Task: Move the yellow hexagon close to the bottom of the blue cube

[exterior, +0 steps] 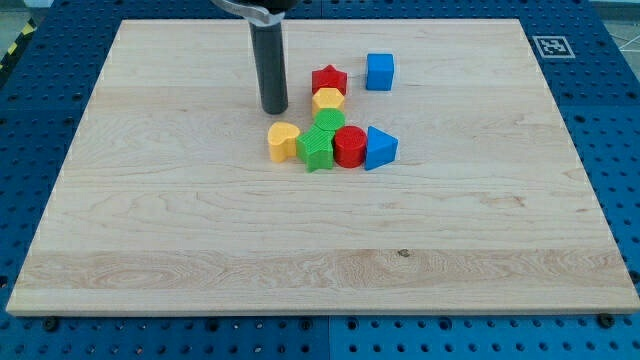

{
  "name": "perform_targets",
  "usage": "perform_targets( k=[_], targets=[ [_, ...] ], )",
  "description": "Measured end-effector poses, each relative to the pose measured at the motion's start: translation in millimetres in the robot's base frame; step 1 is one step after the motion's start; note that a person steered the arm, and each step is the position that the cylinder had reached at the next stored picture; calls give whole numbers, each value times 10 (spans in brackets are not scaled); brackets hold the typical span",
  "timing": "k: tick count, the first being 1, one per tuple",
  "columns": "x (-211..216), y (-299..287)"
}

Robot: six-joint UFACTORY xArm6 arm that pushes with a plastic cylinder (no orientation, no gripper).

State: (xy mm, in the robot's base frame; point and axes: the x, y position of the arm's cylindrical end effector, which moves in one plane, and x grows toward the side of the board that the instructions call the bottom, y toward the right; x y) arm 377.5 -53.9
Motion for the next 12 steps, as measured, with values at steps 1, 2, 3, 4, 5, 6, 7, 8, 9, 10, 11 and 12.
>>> perform_targets(
  k=[1,2,3,4,5,6,7,8,9,10,11,12],
  targets=[
    [70,295],
    [69,455],
    [69,504],
    [69,646],
    [69,841],
    [69,1011],
    [66,1102],
    [50,1103],
    [-54,1115],
    [-120,1182],
    [-243,1213],
    [-473,1174]
  ],
)
